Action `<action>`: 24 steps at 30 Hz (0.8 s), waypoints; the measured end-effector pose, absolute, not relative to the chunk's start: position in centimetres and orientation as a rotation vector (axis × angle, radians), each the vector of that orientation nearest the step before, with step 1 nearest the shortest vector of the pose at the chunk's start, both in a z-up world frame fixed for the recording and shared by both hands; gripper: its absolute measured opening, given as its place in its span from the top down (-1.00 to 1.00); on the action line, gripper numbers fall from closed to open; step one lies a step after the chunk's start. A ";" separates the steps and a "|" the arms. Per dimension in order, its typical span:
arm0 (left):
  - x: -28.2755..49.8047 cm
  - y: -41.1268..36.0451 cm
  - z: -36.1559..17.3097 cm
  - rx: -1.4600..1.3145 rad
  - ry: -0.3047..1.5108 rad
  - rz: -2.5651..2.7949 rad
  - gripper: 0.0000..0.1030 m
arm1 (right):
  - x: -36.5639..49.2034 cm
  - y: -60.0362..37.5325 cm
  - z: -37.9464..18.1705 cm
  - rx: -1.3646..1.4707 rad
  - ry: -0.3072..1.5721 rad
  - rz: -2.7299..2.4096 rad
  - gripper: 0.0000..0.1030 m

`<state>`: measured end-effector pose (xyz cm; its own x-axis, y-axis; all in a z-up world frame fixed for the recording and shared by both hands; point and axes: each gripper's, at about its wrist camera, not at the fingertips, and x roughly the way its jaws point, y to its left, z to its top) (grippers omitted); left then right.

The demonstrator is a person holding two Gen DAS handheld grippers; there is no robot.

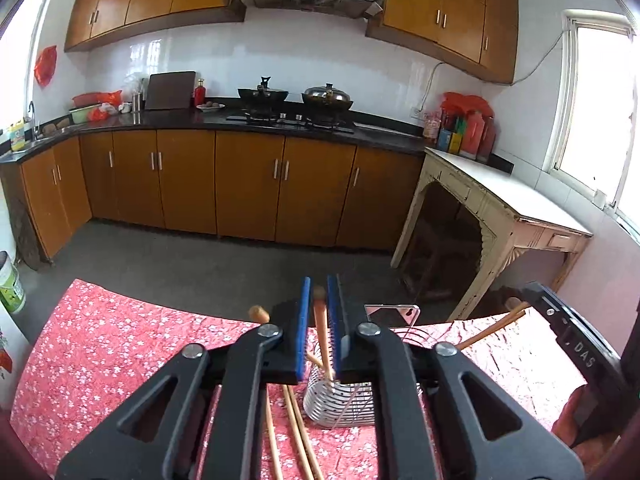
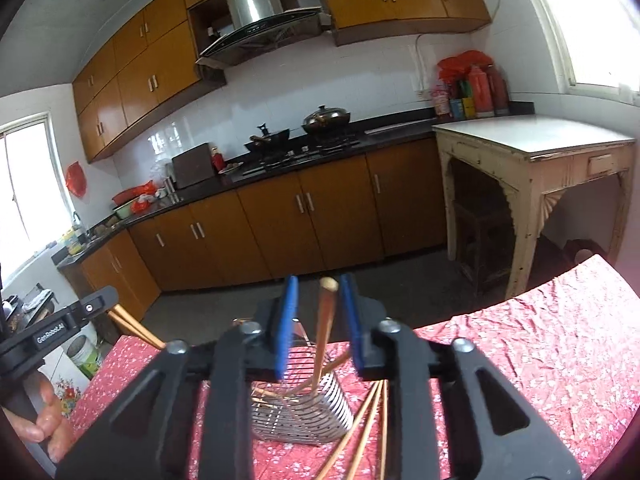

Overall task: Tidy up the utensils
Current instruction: 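Drop the chopsticks into the wire holder by opening both tools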

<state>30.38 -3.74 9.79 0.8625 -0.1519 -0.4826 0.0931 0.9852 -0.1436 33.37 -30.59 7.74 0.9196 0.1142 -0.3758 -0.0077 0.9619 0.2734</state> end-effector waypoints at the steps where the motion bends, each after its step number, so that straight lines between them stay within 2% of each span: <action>1: 30.2 -3.6 9.9 -0.119 0.515 -0.124 0.65 | 33.1 -30.9 7.8 0.275 0.398 0.058 0.44; 9: 26.7 -1.1 11.4 -0.152 0.483 -0.093 0.60 | 28.5 -33.3 8.2 0.280 0.368 0.004 0.44; 14: 22.4 0.9 11.0 -0.128 0.450 -0.052 0.42 | 25.2 -34.1 5.7 0.270 0.415 -0.032 0.44; 19: 19.6 1.9 7.3 -0.086 0.488 -0.015 0.35 | 23.6 -34.0 0.5 0.254 0.540 -0.044 0.44; 24: 19.3 2.0 0.8 -0.041 0.588 0.008 0.22 | 23.6 -33.1 -5.4 0.251 0.682 -0.020 0.44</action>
